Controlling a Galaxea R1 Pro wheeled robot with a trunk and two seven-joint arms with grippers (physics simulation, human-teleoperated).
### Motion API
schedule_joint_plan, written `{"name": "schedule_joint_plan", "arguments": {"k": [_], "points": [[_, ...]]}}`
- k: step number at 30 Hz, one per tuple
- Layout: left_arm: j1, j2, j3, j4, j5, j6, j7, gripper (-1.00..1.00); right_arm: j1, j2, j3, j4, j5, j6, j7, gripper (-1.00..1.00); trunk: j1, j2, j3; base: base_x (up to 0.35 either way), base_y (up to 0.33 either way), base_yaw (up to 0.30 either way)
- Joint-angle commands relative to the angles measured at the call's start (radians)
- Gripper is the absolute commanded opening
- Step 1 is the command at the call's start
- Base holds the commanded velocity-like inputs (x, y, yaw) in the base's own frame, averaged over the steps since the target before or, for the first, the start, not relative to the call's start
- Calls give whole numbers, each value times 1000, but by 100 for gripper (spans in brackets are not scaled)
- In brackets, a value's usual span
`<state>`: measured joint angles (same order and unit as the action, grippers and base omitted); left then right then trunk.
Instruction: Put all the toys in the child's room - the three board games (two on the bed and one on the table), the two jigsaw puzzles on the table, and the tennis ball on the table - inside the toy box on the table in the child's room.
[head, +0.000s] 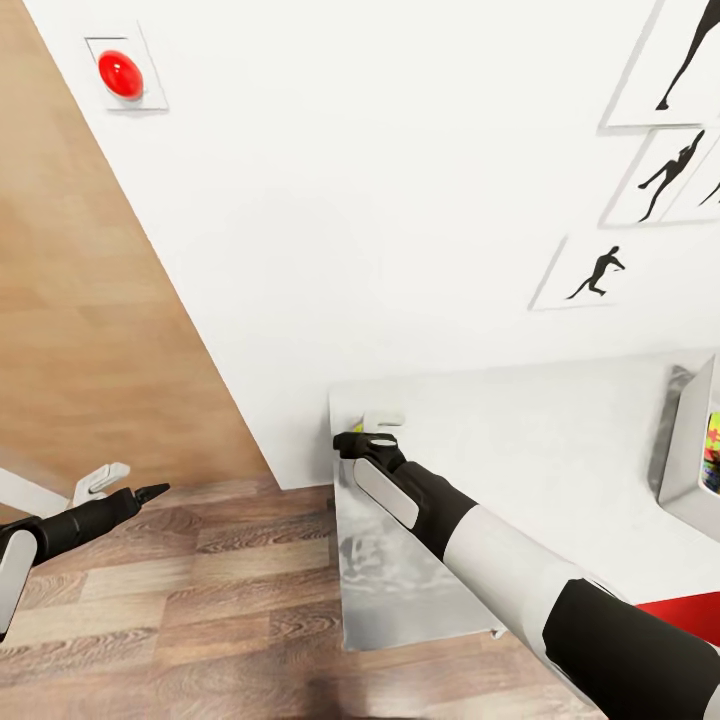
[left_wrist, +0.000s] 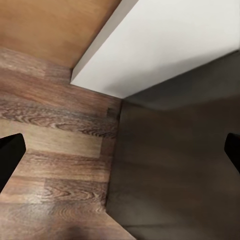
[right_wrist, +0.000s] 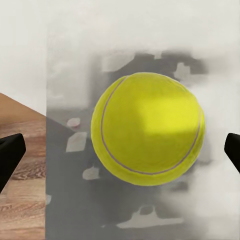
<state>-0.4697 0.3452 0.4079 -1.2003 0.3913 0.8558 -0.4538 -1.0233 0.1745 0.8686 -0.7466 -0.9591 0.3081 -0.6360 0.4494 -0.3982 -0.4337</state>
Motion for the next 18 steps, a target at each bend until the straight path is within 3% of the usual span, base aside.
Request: {"name": "schedule_joint_plan", "arguments": {"k": [1,18], "points": [[-1,0,2,-1,0,6,-4,100,-1,0,2,-1,-4,4,-6,100,1,-2,-2,0,0,0],[0,0,2,-1,0,-11,-6,100,-1,0,1,-1,-4,4,-5,100,1,-2,-2,50,-30,0]]}}
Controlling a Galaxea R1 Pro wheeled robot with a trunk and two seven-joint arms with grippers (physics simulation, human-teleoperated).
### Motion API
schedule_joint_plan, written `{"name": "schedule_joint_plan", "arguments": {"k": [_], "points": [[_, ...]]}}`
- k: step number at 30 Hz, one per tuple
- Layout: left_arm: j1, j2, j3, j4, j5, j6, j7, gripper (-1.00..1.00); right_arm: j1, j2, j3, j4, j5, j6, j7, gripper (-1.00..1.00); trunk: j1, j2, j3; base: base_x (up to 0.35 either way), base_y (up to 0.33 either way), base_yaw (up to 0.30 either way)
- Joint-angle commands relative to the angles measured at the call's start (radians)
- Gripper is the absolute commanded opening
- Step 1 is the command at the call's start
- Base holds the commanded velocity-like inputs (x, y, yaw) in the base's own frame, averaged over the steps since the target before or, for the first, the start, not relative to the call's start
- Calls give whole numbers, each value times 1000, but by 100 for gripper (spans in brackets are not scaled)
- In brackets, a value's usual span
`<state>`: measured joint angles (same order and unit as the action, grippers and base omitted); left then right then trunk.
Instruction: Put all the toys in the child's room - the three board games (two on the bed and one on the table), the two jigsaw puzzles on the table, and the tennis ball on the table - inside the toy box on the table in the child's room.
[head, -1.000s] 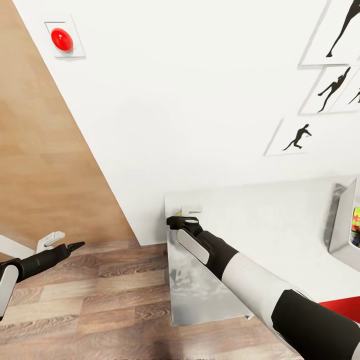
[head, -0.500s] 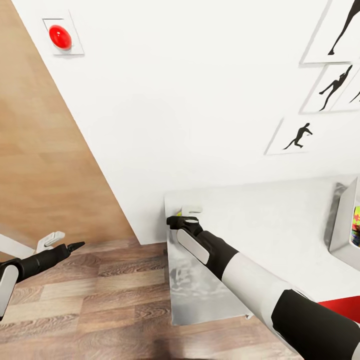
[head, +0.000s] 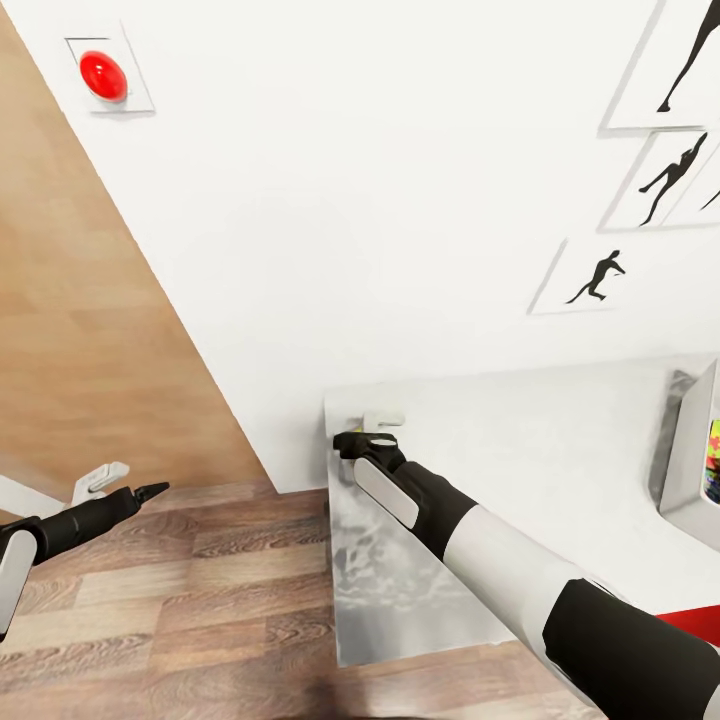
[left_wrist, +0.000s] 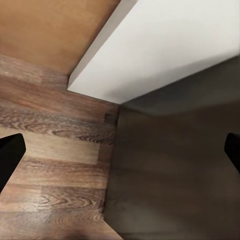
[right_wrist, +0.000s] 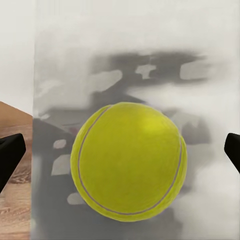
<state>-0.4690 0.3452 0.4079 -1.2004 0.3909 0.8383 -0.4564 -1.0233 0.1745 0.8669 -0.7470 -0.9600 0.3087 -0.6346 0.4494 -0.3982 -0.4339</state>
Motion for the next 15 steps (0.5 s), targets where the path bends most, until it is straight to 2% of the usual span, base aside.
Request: {"name": "schedule_joint_plan", "arguments": {"k": [1,11,15], "points": [[-1,0,2,0,0,6,-4,100,-1,0,3,-1,-3,4,-7,100,1,-2,-2,7,-5,0],[-1,0,2,-1,0,5,-3,100,-1,0,4,0,-4,6,-7,100,1,-2,-2,2,3,0],[0,0,2,-1,0,5,-1,100,-1,0,4,0,-4,6,-7,100,1,-2,-2,0,130,0]]}}
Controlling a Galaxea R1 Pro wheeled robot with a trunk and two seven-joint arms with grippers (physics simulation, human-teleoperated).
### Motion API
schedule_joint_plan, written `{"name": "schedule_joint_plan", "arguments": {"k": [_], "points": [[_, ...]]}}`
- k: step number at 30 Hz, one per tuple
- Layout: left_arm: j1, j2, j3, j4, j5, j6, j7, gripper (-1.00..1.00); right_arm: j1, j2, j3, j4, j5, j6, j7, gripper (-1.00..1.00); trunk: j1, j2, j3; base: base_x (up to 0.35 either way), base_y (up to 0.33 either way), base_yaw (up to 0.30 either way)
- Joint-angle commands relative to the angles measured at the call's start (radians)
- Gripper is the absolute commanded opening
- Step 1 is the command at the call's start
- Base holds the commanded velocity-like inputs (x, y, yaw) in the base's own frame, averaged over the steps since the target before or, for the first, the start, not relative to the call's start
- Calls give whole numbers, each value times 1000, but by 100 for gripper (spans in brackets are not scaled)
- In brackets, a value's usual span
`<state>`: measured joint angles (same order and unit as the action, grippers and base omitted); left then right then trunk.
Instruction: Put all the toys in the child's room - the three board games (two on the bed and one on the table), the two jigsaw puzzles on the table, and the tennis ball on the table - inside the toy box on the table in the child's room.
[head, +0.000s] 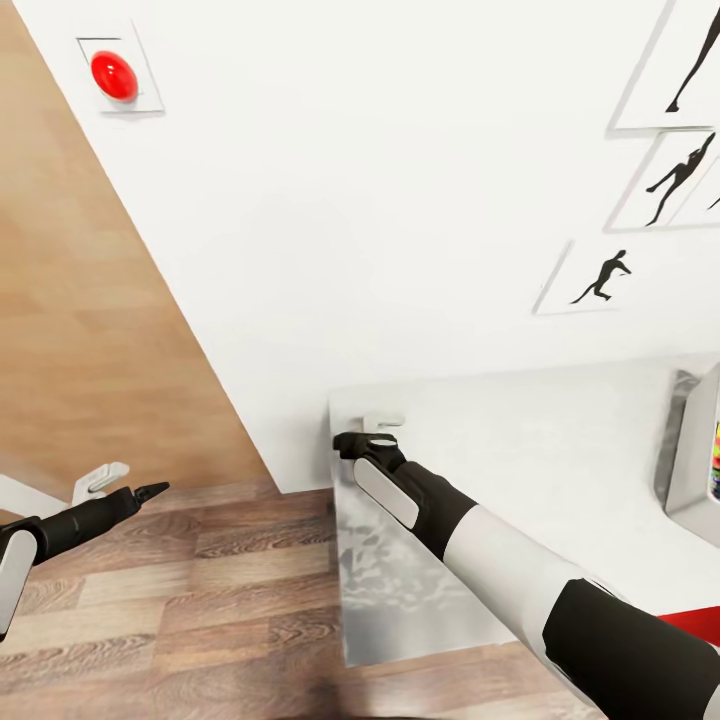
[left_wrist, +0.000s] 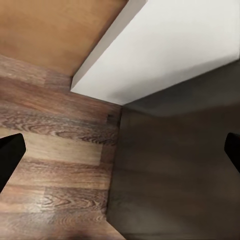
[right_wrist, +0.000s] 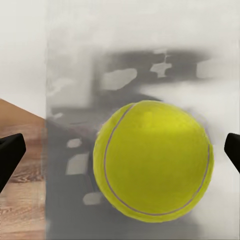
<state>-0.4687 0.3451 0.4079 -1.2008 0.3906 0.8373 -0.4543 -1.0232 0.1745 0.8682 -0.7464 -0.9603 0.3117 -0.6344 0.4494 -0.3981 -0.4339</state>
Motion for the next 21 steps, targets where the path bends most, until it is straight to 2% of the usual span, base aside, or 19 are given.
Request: {"name": "schedule_joint_plan", "arguments": {"k": [1,10,21], "points": [[-1,0,1,0,1,6,-3,100,-2,0,3,-1,-3,3,-7,100,1,-2,-2,0,161,0],[-1,0,1,0,1,6,-4,100,-2,0,3,-2,-1,-1,-1,100,1,-2,-2,0,37,0],[-1,-8,1,0,1,6,-4,100,-2,0,3,-2,-2,0,-4,100,1,-2,-14,0,0,0]]}}
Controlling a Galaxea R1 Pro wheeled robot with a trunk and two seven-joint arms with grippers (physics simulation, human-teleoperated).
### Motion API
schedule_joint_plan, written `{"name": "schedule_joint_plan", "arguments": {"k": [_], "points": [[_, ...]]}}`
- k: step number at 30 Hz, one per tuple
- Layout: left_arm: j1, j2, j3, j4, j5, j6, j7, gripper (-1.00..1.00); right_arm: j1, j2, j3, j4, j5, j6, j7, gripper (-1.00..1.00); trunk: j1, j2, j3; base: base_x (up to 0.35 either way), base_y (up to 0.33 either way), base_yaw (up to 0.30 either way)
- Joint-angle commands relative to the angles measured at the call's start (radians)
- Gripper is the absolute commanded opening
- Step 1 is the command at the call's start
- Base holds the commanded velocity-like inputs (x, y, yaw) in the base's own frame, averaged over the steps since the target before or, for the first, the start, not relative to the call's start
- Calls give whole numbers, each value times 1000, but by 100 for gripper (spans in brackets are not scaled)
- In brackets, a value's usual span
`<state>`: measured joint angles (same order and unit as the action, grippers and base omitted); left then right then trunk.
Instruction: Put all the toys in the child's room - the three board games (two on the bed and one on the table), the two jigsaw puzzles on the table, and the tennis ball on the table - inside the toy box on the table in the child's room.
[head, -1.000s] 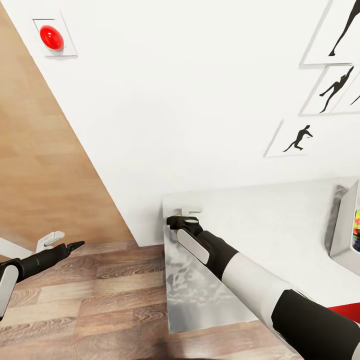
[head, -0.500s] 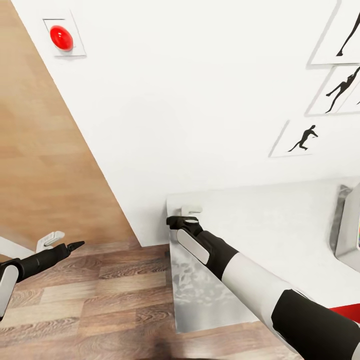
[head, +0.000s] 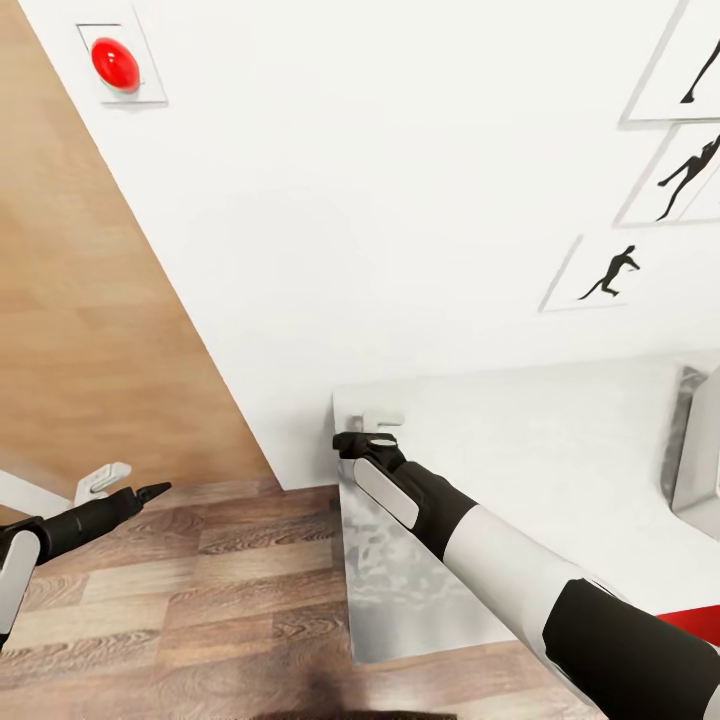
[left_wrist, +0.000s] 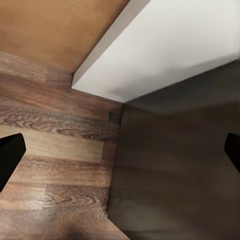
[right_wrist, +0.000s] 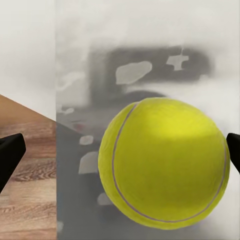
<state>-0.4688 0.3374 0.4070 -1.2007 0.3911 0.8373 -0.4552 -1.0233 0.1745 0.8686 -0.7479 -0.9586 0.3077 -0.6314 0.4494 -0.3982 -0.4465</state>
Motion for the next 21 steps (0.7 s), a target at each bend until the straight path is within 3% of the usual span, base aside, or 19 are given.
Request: {"name": "schedule_joint_plan", "arguments": {"k": [1,21], "points": [[-1,0,2,0,0,6,-3,100,-1,0,3,-1,-3,4,-7,100,1,-2,-2,0,0,0],[-1,-3,1,0,1,6,-3,100,-1,0,2,0,-4,5,-7,100,1,-2,-3,0,-49,0]]}}
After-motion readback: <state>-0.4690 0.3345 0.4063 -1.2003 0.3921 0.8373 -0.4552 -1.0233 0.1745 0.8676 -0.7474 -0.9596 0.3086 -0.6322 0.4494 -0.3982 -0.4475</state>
